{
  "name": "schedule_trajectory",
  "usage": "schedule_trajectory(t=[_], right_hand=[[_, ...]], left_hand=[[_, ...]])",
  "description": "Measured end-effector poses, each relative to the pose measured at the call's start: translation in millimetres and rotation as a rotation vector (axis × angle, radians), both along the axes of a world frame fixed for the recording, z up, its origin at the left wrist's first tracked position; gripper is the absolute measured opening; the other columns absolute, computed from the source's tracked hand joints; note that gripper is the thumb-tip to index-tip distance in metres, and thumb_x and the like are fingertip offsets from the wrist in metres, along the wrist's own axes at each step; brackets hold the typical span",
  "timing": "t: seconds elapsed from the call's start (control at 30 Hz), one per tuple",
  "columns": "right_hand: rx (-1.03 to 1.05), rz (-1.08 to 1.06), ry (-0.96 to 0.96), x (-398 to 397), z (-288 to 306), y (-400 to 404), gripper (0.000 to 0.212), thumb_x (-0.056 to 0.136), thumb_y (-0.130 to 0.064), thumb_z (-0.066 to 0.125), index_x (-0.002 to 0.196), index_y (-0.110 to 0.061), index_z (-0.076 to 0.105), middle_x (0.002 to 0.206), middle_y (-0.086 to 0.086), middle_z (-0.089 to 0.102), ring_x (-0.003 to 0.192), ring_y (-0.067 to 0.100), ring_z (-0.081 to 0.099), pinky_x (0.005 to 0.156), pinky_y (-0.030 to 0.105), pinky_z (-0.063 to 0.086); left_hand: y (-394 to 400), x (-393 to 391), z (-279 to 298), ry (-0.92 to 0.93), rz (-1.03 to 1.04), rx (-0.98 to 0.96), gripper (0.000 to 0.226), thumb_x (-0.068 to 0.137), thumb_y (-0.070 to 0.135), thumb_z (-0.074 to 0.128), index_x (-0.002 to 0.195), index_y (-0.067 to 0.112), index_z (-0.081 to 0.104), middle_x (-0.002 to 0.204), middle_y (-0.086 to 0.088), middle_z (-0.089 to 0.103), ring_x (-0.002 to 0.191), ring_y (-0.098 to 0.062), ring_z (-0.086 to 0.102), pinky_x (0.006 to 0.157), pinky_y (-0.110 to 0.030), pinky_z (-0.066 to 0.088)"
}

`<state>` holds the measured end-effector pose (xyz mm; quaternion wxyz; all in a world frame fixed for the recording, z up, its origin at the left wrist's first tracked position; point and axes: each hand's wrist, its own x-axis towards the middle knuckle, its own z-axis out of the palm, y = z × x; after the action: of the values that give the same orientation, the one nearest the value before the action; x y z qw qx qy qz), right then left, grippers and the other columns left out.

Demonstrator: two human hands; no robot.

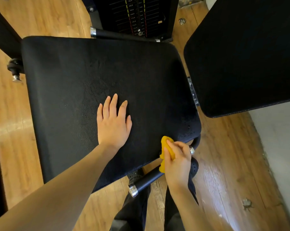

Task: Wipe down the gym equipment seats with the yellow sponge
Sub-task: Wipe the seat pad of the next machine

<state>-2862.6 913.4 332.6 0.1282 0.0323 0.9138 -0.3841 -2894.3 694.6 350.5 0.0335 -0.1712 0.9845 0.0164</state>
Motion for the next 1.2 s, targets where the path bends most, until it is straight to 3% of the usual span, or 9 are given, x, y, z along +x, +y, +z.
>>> schedule_trajectory(t=[0.13, 0.27, 0.4, 0.63, 0.7, 0.83, 0.97, 1.13, 1.2], right_hand=[[-0.027, 0.000, -0.013, -27, -1, -6, 0.027, 0.091, -0.016, 0.062, 0.118, -0.014, 0.067, 0.117, -0.008, 0.043, 0.103, 0.022, 0.058, 0.073, 0.005, 0.045], [-0.007, -0.030, 0.054, -79, -7, -20, 0.029, 0.093, -0.017, 0.059, 0.121, -0.016, 0.064, 0.122, -0.001, 0.044, 0.106, 0.025, 0.055, 0.085, 0.034, 0.054], [0.051, -0.058, 0.051, -120, -7, -31, 0.029, 0.095, -0.015, 0.056, 0.123, -0.013, 0.063, 0.124, 0.008, 0.049, 0.110, 0.025, 0.050, 0.087, 0.025, 0.043], [0.030, 0.056, 0.071, -57, -11, 0, 0.033, 0.092, -0.028, 0.053, 0.122, -0.018, 0.062, 0.124, -0.003, 0.042, 0.105, 0.023, 0.056, 0.078, 0.038, 0.058], [0.053, 0.043, 0.092, -30, -5, 11, 0.029, 0.091, -0.022, 0.059, 0.117, -0.012, 0.065, 0.120, 0.003, 0.048, 0.104, 0.024, 0.056, 0.080, 0.033, 0.056], [0.048, 0.002, 0.053, -4, 1, 19, 0.030, 0.085, -0.009, 0.067, 0.115, -0.006, 0.068, 0.115, 0.014, 0.055, 0.101, 0.022, 0.057, 0.073, -0.005, 0.036], [0.047, -0.010, 0.040, -16, 1, 18, 0.028, 0.087, -0.012, 0.066, 0.115, -0.007, 0.068, 0.116, 0.008, 0.055, 0.107, 0.024, 0.056, 0.085, 0.010, 0.035], [0.013, 0.019, 0.106, -65, -6, 11, 0.029, 0.092, -0.019, 0.060, 0.121, -0.014, 0.064, 0.121, 0.002, 0.048, 0.107, 0.019, 0.053, 0.074, 0.010, 0.046], [0.053, 0.006, 0.120, -93, -12, 6, 0.030, 0.094, -0.017, 0.058, 0.123, -0.015, 0.063, 0.124, 0.003, 0.048, 0.111, 0.020, 0.050, 0.079, 0.007, 0.038]], left_hand=[[0, 0, 0, -0.006, 0.004, 0.008, 0.049, 0.096, 0.035, 0.045, 0.141, 0.016, 0.045, 0.153, -0.015, 0.032, 0.144, -0.034, 0.022, 0.118, -0.050, 0.015], [0, 0, -1, -0.002, 0.003, 0.005, 0.047, 0.098, 0.035, 0.040, 0.141, 0.017, 0.043, 0.153, -0.015, 0.031, 0.144, -0.034, 0.021, 0.118, -0.050, 0.015], [0, 0, -1, 0.000, 0.001, 0.007, 0.051, 0.096, 0.038, 0.033, 0.141, 0.017, 0.043, 0.153, -0.015, 0.032, 0.144, -0.034, 0.021, 0.118, -0.050, 0.015], [0, -1, 0, -0.014, 0.003, 0.010, 0.049, 0.097, 0.038, 0.035, 0.141, 0.018, 0.042, 0.153, -0.015, 0.031, 0.144, -0.034, 0.021, 0.118, -0.050, 0.016], [0, -1, 1, -0.016, 0.010, 0.021, 0.047, 0.098, 0.036, 0.041, 0.141, 0.017, 0.043, 0.154, -0.015, 0.031, 0.145, -0.033, 0.021, 0.118, -0.050, 0.015], [0, -1, 2, 0.005, 0.021, 0.047, 0.047, 0.095, 0.031, 0.051, 0.139, 0.016, 0.047, 0.153, -0.015, 0.033, 0.144, -0.034, 0.024, 0.118, -0.051, 0.016], [17, -7, 6, 0.082, 0.054, 0.173, 0.048, 0.091, 0.024, 0.058, 0.136, 0.012, 0.050, 0.152, -0.018, 0.032, 0.142, -0.037, 0.025, 0.116, -0.054, 0.016], [67, -15, -3, 0.012, -0.120, 0.199, 0.050, 0.090, 0.031, 0.056, 0.138, 0.017, 0.049, 0.153, -0.014, 0.031, 0.143, -0.033, 0.025, 0.114, -0.052, 0.016], [74, -15, -10, -0.039, -0.136, 0.133, 0.050, 0.091, 0.035, 0.054, 0.138, 0.019, 0.048, 0.153, -0.013, 0.032, 0.143, -0.033, 0.025, 0.115, -0.053, 0.018]])
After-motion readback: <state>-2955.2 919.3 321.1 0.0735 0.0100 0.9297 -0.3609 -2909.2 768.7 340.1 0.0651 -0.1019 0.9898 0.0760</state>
